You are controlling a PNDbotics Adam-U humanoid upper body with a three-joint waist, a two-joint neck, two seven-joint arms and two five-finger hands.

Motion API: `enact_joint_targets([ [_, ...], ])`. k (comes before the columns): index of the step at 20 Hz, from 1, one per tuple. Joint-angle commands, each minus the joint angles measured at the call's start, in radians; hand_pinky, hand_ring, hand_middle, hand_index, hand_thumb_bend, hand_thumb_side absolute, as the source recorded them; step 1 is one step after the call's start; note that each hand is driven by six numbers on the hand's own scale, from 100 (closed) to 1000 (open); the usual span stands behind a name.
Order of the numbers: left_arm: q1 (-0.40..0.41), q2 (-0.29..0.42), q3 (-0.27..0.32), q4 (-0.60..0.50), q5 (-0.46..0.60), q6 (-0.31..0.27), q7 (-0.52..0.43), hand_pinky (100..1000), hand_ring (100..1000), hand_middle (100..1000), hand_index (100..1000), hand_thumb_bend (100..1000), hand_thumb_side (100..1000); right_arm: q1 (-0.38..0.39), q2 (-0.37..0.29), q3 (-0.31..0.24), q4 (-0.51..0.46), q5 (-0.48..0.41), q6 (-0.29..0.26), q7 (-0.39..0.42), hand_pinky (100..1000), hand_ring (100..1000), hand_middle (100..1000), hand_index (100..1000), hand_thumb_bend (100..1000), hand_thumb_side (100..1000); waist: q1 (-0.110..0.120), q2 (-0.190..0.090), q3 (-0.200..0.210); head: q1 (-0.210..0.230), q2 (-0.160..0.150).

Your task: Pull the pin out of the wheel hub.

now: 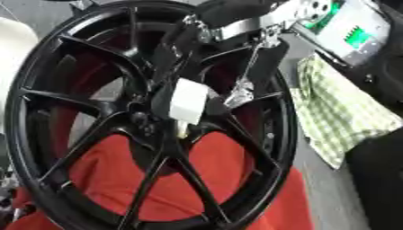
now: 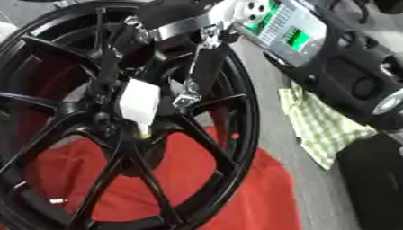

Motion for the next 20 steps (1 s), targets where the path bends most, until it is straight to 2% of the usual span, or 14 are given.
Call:
enact_joint_targets([
  [1, -0.008, 0.012, 0.01, -0.019, 0.006, 0.0, 0.003, 771, 605, 543, 678, 106, 837, -0.01, -0.006, -0.004, 0.004, -0.004, -0.018, 0.025, 902, 893, 753, 862, 375, 144, 0.007, -0.015, 0.002, -0.059, -0.028],
  [3, -0.007, 0.011, 0.01, -0.019, 0.006, 0.001, 0.004, 771, 605, 543, 678, 106, 837, -0.009, -0.002, 0.001, 0.007, -0.002, -0.023, 0.034, 902, 893, 754, 863, 376, 144, 0.007, -0.016, 0.001, -0.091, -0.044],
  [5, -0.006, 0.01, 0.01, -0.019, 0.006, 0.001, 0.004, 772, 605, 543, 678, 106, 837, -0.01, 0.0, 0.001, 0.009, 0.0, -0.027, 0.039, 902, 893, 755, 863, 380, 141, 0.008, -0.017, 0.0, -0.098, -0.054],
  [11, -0.004, 0.009, 0.01, -0.019, 0.006, 0.002, 0.004, 772, 605, 542, 678, 106, 837, -0.013, 0.003, 0.001, 0.01, 0.004, -0.033, 0.039, 902, 893, 755, 863, 380, 138, 0.01, -0.019, -0.001, -0.095, -0.06],
  [12, -0.003, 0.009, 0.011, -0.019, 0.006, 0.002, 0.005, 772, 605, 542, 678, 106, 838, -0.014, 0.004, 0.002, 0.007, 0.004, -0.036, 0.039, 899, 888, 746, 846, 397, 105, 0.01, -0.019, -0.001, -0.092, -0.061],
  [20, 0.002, 0.004, 0.014, -0.019, 0.006, 0.008, 0.009, 772, 605, 542, 678, 107, 840, -0.007, -0.011, 0.008, -0.058, 0.047, -0.084, 0.018, 893, 879, 740, 827, 433, 100, 0.013, -0.019, -0.005, -0.078, -0.057],
])
